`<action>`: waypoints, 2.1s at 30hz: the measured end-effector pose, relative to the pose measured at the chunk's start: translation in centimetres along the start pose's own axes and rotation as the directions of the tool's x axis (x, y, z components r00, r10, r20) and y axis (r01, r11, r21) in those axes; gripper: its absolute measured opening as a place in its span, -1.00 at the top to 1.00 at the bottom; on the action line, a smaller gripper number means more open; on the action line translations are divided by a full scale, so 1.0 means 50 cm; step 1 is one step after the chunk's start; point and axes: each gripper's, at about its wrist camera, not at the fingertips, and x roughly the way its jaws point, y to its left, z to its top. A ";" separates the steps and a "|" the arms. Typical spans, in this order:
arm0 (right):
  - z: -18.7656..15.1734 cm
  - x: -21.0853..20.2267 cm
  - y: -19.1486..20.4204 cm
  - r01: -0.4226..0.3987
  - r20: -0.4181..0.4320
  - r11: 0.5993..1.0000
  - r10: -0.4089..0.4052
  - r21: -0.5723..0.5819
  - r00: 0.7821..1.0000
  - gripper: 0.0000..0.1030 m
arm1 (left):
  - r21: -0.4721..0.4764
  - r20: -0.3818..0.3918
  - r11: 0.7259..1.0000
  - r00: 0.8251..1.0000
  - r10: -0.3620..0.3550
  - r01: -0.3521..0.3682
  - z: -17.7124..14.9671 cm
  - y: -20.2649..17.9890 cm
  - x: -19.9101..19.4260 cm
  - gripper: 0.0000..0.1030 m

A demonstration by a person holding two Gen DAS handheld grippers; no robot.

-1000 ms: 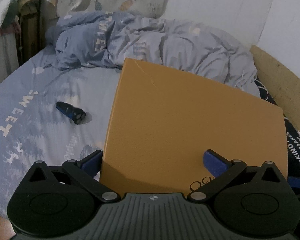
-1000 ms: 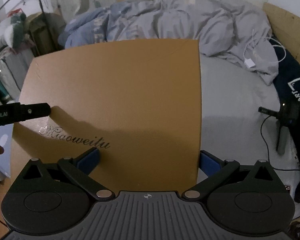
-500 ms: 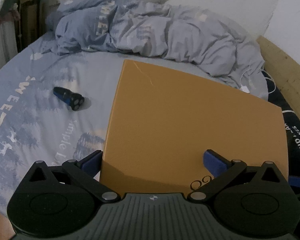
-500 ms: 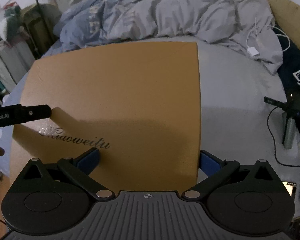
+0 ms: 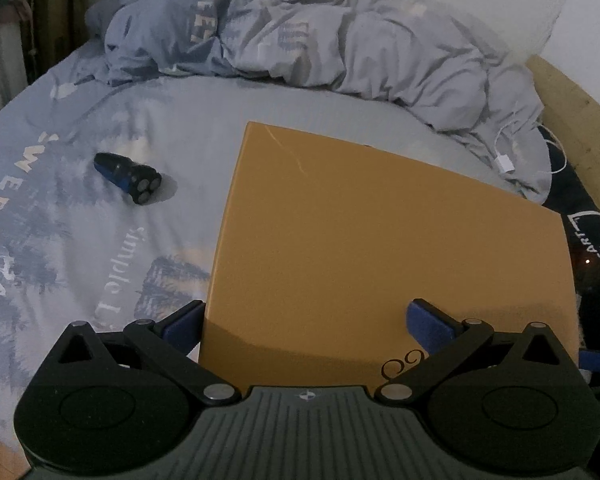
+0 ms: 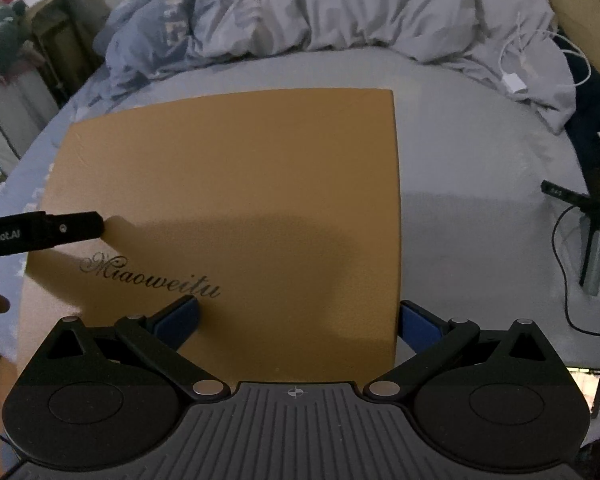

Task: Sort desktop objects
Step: 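Lift the orange lid with both grippers and carry it toward the box, then carry the lid with both grippers over the open box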

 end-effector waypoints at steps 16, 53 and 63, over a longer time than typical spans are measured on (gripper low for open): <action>0.030 0.053 -0.021 0.005 -0.024 1.000 -0.004 0.024 1.000 -1.00 | 0.014 -0.049 1.000 0.999 0.007 -0.006 0.013 -0.002 0.058 -1.00; 0.023 0.049 0.017 0.006 -0.026 1.000 -0.006 -0.005 1.000 -1.00 | 0.007 -0.057 1.000 0.998 -0.009 0.009 0.016 0.039 0.071 -1.00; 0.014 0.059 0.036 0.022 -0.032 0.999 -0.023 -0.034 0.999 -1.00 | 0.017 -0.065 1.000 0.998 0.001 0.000 0.009 0.045 0.078 -1.00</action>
